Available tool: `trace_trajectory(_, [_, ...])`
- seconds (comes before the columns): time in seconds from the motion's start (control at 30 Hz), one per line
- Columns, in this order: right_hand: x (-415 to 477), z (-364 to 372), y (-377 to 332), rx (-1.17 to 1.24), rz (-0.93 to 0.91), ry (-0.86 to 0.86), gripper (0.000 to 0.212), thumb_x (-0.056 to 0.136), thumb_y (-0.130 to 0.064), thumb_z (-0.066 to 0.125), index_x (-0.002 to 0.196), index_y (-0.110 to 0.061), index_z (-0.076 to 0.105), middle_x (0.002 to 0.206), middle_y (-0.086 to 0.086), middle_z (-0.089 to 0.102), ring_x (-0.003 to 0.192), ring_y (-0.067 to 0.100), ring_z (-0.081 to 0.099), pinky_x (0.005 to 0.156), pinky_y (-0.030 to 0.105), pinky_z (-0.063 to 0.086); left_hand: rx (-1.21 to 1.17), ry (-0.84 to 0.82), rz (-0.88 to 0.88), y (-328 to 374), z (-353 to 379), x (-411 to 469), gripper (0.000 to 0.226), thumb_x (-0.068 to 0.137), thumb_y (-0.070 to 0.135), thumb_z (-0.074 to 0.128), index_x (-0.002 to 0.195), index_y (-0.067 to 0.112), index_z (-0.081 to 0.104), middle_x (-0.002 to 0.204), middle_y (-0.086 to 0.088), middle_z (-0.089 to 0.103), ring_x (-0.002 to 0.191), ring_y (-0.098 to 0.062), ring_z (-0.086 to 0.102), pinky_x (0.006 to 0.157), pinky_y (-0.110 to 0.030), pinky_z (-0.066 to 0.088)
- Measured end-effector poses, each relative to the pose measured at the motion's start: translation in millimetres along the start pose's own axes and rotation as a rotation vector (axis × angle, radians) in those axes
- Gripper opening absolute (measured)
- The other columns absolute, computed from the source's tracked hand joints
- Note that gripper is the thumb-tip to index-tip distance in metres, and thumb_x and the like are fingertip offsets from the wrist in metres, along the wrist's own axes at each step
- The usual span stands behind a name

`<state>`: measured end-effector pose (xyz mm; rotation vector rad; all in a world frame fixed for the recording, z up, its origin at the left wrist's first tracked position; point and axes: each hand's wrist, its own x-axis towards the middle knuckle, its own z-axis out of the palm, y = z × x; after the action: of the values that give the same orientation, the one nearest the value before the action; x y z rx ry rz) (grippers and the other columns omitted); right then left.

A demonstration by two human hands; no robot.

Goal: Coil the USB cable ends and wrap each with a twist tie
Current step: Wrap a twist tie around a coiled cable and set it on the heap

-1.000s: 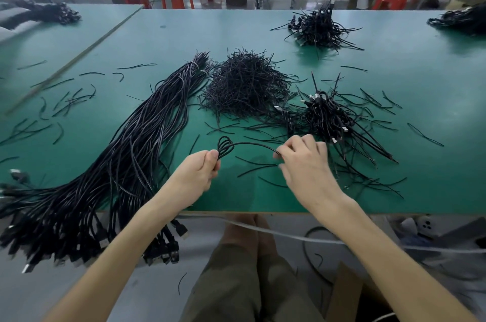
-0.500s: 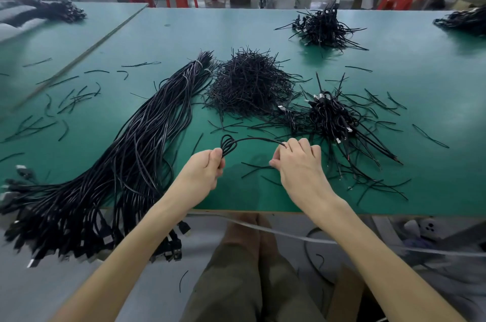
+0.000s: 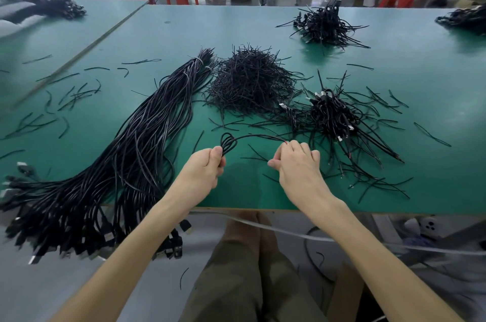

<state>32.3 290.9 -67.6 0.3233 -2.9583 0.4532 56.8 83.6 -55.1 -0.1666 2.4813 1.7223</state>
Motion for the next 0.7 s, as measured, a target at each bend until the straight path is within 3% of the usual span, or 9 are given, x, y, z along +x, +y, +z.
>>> trace_trajectory(0.23, [-2, -6, 0, 0.078, -0.003, 0.053, 0.012, 0.108, -0.026, 0.041, 0.1, -0.02, 0.047, 0.097, -0.006, 0.051, 0.094, 0.016, 0.042, 0.082, 0.032, 0.02, -0.001, 0.011, 0.009, 0, 4, 1, 0.039, 0.112, 0.029, 0.031, 0.083, 0.01, 0.049, 0.059, 0.004, 0.036, 0.038, -0.005, 0.025, 0.037, -0.015, 0.023])
trace_trajectory(0.37, [-5, -13, -2, 0.375, 0.085, 0.008, 0.016, 0.106, -0.026, 0.048, 0.093, -0.018, 0.051, 0.091, -0.004, 0.058, 0.089, 0.013, 0.048, 0.087, 0.035, 0.029, -0.033, 0.026, -0.009, 1, 7, 2, 0.039, 0.112, 0.029, 0.031, 0.083, 0.011, 0.049, 0.06, 0.004, 0.036, 0.039, -0.005, 0.025, 0.037, -0.016, 0.023])
trace_trajectory(0.43, [-9, -16, -5, 0.602, 0.169, -0.08, 0.017, 0.105, -0.027, 0.051, 0.092, -0.018, 0.054, 0.087, 0.0, 0.062, 0.091, 0.021, 0.054, 0.086, 0.04, 0.042, -0.06, 0.039, -0.019, 2, 8, 2, 0.039, 0.113, 0.029, 0.03, 0.083, 0.012, 0.048, 0.061, 0.004, 0.036, 0.039, -0.005, 0.026, 0.038, -0.017, 0.023])
trace_trajectory(0.57, [-18, -18, -16, 0.641, 0.129, -0.083, 0.016, 0.105, -0.028, 0.051, 0.092, -0.02, 0.055, 0.081, -0.003, 0.06, 0.084, 0.028, 0.052, 0.084, 0.046, 0.046, -0.052, 0.069, -0.012, 4, 14, 1, 0.04, 0.113, 0.029, 0.029, 0.081, 0.013, 0.048, 0.061, 0.006, 0.036, 0.038, -0.003, 0.028, 0.038, -0.015, 0.025])
trace_trajectory(0.7, [-20, -19, -28, 0.764, 0.127, -0.092, 0.015, 0.104, -0.031, 0.055, 0.092, -0.023, 0.058, 0.086, -0.004, 0.067, 0.078, 0.01, 0.06, 0.069, 0.018, 0.046, 0.024, 0.043, 0.097, 6, 22, -1, 0.04, 0.112, 0.03, 0.032, 0.079, 0.015, 0.049, 0.061, 0.008, 0.038, 0.043, -0.004, 0.031, 0.048, -0.022, 0.027])
